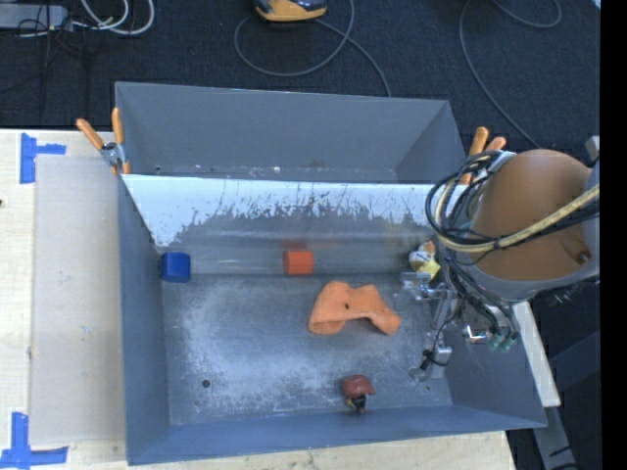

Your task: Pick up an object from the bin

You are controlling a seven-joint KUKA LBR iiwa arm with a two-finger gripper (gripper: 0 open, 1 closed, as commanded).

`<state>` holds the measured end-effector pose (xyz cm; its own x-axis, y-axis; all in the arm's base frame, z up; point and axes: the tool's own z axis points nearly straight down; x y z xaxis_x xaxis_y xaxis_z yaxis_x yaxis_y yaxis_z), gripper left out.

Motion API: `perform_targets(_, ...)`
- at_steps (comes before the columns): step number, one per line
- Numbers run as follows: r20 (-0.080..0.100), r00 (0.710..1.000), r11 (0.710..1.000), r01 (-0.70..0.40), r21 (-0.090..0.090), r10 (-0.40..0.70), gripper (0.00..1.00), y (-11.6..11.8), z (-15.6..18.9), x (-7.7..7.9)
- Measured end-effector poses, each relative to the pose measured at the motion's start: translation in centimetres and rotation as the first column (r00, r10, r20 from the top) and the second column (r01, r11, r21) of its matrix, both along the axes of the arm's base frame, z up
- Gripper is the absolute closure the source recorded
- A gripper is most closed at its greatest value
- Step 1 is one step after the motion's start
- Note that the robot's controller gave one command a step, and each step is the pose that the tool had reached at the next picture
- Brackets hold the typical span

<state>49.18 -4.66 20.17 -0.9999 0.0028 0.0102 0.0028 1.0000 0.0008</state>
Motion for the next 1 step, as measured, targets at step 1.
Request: perform_targets(1,0.008,1.0,1.0,-0.002,-0.001,0.002,0.0,0.03,0.43,0.15)
